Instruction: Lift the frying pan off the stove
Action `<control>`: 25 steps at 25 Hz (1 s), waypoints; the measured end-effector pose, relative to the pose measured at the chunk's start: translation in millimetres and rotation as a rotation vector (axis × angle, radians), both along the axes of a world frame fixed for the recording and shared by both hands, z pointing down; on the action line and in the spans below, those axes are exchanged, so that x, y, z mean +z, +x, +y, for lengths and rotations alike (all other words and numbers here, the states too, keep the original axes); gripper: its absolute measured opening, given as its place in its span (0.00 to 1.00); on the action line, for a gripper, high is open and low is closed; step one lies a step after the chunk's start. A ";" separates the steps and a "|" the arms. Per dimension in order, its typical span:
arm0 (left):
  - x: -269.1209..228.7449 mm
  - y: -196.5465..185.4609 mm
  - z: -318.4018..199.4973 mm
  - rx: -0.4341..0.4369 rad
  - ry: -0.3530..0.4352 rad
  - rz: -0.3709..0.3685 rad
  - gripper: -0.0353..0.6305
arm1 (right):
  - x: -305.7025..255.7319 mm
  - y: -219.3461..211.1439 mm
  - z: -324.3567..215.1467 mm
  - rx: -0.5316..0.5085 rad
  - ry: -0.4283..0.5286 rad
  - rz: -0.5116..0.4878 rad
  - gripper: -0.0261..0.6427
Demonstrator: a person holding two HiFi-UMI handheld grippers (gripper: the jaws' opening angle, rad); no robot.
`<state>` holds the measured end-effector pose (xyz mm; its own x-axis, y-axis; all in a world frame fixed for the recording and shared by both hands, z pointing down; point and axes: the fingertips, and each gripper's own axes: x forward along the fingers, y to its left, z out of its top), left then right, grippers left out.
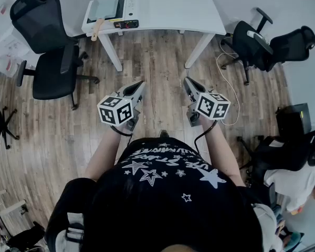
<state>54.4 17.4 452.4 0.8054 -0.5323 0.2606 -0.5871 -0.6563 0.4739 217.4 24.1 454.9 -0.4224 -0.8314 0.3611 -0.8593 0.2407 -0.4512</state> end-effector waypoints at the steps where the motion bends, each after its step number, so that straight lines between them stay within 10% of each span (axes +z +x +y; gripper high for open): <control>1: 0.1 1.9 -0.9 -0.002 0.002 -0.004 0.06 | -0.8 2.4 -1.2 0.001 0.003 -0.001 0.05; 25: 15.6 30.2 18.3 -0.058 -0.036 -0.067 0.06 | -1.6 25.2 13.8 -0.043 0.060 -0.041 0.05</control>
<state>84.6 35.7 468.0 0.7534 -0.5671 0.3328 -0.6551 -0.6031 0.4552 242.6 37.9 453.3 -0.4715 -0.8319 0.2925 -0.8287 0.3047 -0.4694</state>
